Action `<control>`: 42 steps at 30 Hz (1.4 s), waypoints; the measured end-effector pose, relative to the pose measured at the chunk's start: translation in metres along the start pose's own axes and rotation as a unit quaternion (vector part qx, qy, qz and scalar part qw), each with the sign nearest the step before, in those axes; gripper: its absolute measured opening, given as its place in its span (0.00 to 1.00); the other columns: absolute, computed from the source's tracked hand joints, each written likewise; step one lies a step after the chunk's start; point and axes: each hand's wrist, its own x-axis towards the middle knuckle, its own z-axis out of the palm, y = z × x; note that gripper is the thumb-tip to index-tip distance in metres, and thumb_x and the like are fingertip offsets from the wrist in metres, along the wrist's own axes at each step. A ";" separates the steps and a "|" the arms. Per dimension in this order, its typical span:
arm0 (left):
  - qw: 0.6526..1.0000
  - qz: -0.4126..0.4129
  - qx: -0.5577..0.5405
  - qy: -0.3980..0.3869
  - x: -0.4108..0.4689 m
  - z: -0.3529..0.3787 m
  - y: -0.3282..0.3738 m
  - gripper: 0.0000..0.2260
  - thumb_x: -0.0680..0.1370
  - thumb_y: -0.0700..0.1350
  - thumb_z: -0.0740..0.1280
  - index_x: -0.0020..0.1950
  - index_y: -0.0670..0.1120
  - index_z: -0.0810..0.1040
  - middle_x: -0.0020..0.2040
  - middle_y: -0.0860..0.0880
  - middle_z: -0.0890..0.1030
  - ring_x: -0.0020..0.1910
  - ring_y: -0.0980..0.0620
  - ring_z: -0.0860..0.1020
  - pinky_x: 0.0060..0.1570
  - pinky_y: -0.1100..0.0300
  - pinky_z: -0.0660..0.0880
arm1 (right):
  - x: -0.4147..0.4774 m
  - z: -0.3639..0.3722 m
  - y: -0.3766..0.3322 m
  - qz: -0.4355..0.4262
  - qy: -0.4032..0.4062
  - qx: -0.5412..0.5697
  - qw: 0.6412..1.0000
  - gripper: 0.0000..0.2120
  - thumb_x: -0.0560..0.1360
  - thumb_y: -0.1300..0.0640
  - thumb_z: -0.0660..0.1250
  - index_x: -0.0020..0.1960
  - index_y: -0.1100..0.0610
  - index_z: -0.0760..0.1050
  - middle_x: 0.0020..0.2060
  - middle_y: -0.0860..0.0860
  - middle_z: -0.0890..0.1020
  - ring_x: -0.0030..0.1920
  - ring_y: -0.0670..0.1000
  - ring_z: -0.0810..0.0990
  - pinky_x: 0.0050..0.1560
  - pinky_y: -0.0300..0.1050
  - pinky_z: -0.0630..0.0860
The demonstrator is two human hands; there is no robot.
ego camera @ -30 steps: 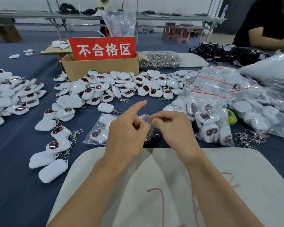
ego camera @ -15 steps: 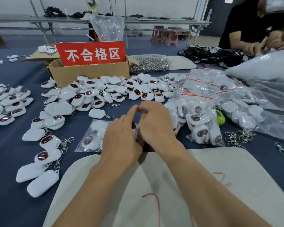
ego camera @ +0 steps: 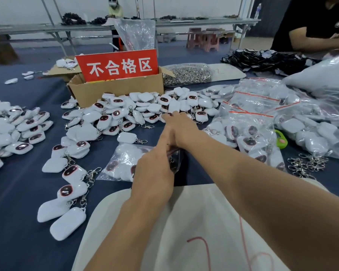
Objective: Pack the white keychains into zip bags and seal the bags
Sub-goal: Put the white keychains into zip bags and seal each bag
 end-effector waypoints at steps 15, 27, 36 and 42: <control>1.000 -0.015 0.006 -0.025 0.002 0.005 -0.007 0.43 0.73 0.29 0.62 0.77 0.70 0.61 0.54 0.61 0.84 0.46 0.58 0.77 0.41 0.65 0.69 | -0.013 0.014 0.005 -0.069 0.068 0.009 0.995 0.16 0.76 0.62 0.62 0.64 0.58 0.69 0.61 0.58 0.73 0.61 0.62 0.73 0.54 0.52 0.68; 1.000 0.000 -0.014 -0.017 0.000 0.005 -0.007 0.44 0.73 0.31 0.66 0.79 0.66 0.59 0.57 0.62 0.84 0.55 0.59 0.80 0.47 0.63 0.70 | -0.105 0.006 0.007 0.011 0.302 0.181 0.936 0.11 0.78 0.64 0.65 0.56 0.50 0.74 0.50 0.48 0.77 0.46 0.55 0.77 0.41 0.50 0.68; 0.991 0.096 -0.048 0.082 -0.011 0.005 0.009 0.22 0.72 0.42 0.71 0.63 0.59 0.82 0.53 0.61 0.84 0.53 0.68 0.74 0.48 0.85 0.60 | -0.147 0.015 0.030 0.116 0.206 0.485 0.842 0.12 0.67 0.64 0.77 0.39 0.51 0.77 0.32 0.48 0.83 0.29 0.44 0.73 0.34 0.40 0.72; 0.980 0.097 -0.161 0.066 -0.012 0.005 0.019 0.19 0.76 0.44 0.74 0.55 0.70 0.81 0.46 0.77 0.80 0.48 0.69 0.81 0.52 0.72 0.75 | -0.142 0.006 0.036 0.051 0.136 0.571 0.808 0.15 0.67 0.74 0.72 0.42 0.56 0.85 0.34 0.49 0.87 0.34 0.43 0.82 0.41 0.41 0.79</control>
